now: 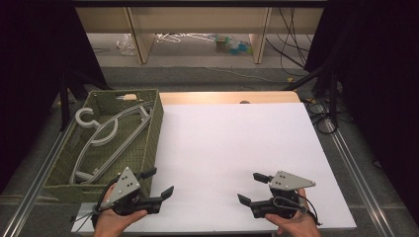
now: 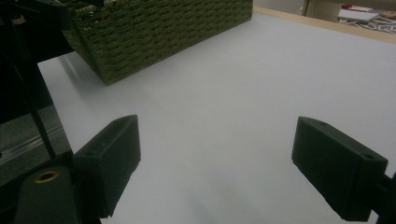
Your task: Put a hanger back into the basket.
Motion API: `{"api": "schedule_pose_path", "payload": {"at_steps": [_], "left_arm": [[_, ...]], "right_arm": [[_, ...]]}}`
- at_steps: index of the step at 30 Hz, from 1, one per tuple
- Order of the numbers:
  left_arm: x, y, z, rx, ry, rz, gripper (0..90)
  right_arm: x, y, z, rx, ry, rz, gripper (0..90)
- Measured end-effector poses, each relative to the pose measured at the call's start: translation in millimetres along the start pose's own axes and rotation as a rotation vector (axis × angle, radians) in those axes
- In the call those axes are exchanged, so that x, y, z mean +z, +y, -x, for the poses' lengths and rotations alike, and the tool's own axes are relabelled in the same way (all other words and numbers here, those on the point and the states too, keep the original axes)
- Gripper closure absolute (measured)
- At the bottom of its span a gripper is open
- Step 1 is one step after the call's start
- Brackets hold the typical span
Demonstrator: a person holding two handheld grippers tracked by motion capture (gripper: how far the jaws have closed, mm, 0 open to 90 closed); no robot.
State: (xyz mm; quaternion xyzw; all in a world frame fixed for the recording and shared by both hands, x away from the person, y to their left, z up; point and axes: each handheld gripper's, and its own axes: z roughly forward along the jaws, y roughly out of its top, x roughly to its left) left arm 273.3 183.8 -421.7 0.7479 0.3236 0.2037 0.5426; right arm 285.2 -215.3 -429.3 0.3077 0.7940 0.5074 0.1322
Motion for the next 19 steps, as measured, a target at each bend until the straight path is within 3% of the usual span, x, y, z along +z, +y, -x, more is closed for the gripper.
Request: {"api": "schedule_pose_path", "payload": {"at_steps": [1,6,9,16,19], "left_arm": [[0.2,-0.3,0.6,-0.014,0.002,0.001,20.2],[0.3,-0.3,-0.2,0.0,0.001,0.0,20.3],[1.0,-0.9,0.7,-0.015,-0.001,0.002,20.3],[1.0,-1.0,-0.2,0.005,-0.006,-0.005,20.3],[1.5,-1.9,0.7,-0.011,-0.004,-0.008,20.3]], "right_arm": [[0.1,0.1,0.5,0.001,0.007,-0.001,16.4],[0.7,0.0,1.0,0.003,0.013,0.003,16.4],[0.3,0.0,1.2,0.002,0.002,0.006,16.4],[1.0,0.1,2.2,-0.011,-0.003,0.014,16.4],[1.0,0.2,1.5,0.001,0.002,0.007,16.4]]}}
